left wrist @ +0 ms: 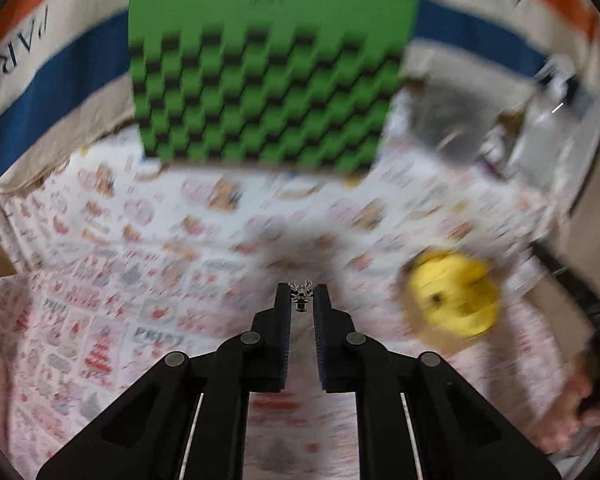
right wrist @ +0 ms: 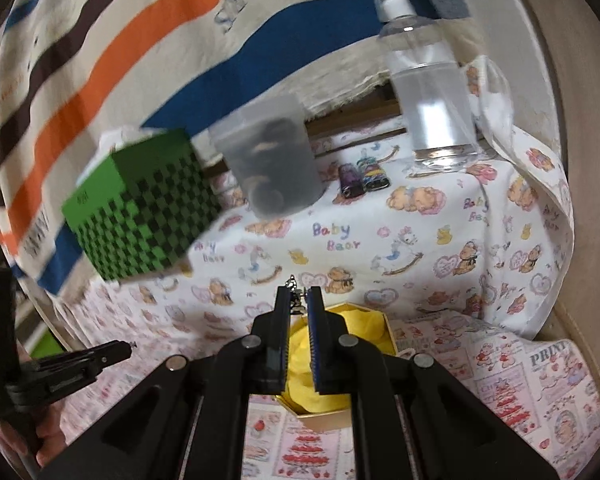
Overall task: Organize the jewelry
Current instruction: 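Lower both charms over the yellow cloth and open both tools, then withdraw both tools from the box, then lower the left tool onto the thin silver chain by the bangle and close, then lift the chain with the left tool while the right tool moves to the silver bangle, then grasp the bangle rim with the right tool and lift it over the box, then lower the bangle onto the yellow cloth and open the right tool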
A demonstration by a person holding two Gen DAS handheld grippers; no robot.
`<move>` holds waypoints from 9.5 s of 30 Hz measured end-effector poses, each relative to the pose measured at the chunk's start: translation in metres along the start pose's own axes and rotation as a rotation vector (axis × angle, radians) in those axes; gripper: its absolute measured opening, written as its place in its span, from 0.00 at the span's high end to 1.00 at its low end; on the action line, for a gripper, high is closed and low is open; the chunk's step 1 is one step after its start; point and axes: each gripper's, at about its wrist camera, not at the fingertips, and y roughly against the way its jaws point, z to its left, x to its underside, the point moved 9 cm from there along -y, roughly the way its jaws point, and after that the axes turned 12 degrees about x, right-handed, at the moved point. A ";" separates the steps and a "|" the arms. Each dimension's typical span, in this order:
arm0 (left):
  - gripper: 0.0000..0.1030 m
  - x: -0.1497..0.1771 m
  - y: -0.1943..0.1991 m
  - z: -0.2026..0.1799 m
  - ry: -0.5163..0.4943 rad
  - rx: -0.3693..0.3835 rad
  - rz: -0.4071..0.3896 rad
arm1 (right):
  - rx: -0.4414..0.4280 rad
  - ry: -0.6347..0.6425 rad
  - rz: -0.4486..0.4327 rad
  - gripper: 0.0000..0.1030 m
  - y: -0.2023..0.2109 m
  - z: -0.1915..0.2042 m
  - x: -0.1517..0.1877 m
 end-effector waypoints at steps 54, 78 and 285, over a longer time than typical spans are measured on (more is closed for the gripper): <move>0.18 -0.003 0.053 0.001 -0.122 -0.143 -0.329 | -0.044 0.125 -0.017 0.28 0.007 0.032 0.014; 0.04 0.033 -0.020 0.046 0.065 -0.049 -0.074 | 0.028 0.217 -0.026 0.06 -0.003 0.050 0.036; 0.96 0.002 0.053 0.054 0.035 -0.157 -0.326 | 0.108 0.246 0.083 0.42 -0.036 0.008 0.034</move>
